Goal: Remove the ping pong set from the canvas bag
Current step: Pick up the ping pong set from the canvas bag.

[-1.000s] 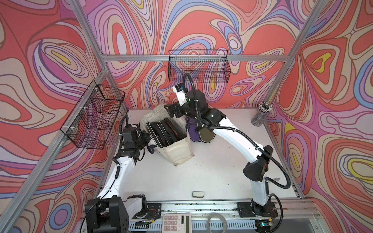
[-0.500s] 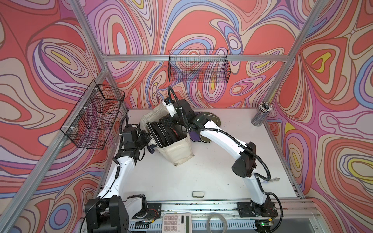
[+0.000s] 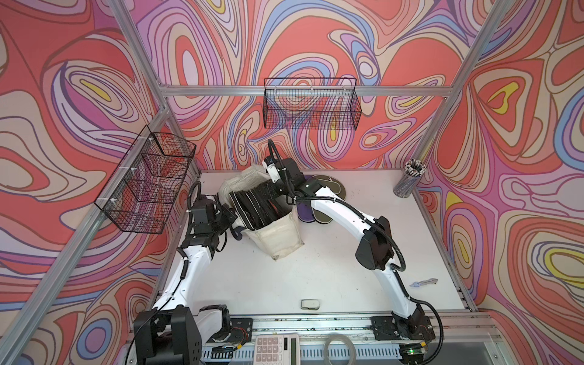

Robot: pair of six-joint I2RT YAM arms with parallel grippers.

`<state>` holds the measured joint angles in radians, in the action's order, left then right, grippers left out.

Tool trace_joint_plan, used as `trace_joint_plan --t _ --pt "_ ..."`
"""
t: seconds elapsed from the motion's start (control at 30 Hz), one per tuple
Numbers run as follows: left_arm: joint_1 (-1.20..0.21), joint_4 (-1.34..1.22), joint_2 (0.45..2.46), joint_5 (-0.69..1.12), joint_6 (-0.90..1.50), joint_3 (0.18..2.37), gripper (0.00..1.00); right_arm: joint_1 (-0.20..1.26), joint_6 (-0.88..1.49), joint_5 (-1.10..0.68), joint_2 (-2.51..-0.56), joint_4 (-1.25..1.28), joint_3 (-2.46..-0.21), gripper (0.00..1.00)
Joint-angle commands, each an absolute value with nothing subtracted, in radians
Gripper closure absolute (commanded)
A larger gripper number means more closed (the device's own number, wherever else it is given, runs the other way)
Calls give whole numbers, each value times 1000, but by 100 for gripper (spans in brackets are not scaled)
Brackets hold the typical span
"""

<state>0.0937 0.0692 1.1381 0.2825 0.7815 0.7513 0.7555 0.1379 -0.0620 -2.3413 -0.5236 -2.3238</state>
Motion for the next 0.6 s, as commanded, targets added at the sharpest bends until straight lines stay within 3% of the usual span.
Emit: trace_joint_plan --t 0.0,0.57 --pt "100 38 1121 271 779 734 100 743 149 -71 -2377 -524 -2336 15" --pt "101 18 1125 277 779 732 100 736 115 16 -2438 -558 -2328 23"
